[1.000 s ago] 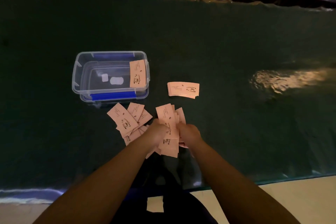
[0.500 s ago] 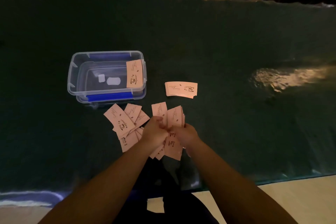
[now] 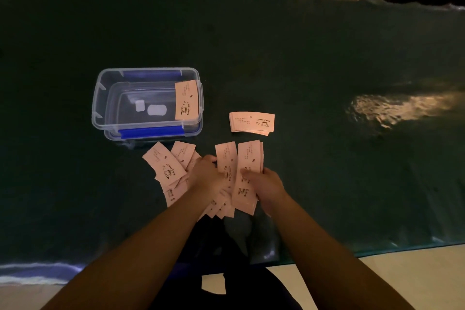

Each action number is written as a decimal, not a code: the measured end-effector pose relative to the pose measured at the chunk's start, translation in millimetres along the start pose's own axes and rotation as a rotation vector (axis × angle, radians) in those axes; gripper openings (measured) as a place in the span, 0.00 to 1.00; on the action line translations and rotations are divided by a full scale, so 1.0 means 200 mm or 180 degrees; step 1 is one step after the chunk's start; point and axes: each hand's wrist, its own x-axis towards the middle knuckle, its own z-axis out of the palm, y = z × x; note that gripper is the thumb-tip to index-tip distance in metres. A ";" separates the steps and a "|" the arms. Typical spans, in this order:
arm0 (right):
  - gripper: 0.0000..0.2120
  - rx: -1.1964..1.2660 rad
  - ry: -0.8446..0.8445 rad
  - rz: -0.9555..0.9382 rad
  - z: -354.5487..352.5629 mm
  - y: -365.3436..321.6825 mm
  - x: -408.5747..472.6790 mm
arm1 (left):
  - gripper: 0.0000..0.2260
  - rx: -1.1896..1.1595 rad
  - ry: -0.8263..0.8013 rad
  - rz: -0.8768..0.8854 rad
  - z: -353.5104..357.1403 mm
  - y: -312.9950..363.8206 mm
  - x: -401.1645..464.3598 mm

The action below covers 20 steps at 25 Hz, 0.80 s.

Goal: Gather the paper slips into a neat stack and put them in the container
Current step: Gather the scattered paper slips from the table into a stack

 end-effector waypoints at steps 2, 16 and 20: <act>0.09 -0.0029 -0.0041 0.0018 0.00 -0.02 0.00 | 0.26 0.0395 -0.0385 -0.0021 -0.02 0.04 0.00; 0.22 -0.0516 0.0229 -0.0017 0.07 -0.08 0.02 | 0.16 -0.0058 -0.0194 0.0045 0.11 0.01 0.04; 0.24 -0.0194 0.0183 -0.0097 0.05 -0.07 0.01 | 0.12 -0.0410 -0.0194 0.0083 0.11 0.01 0.02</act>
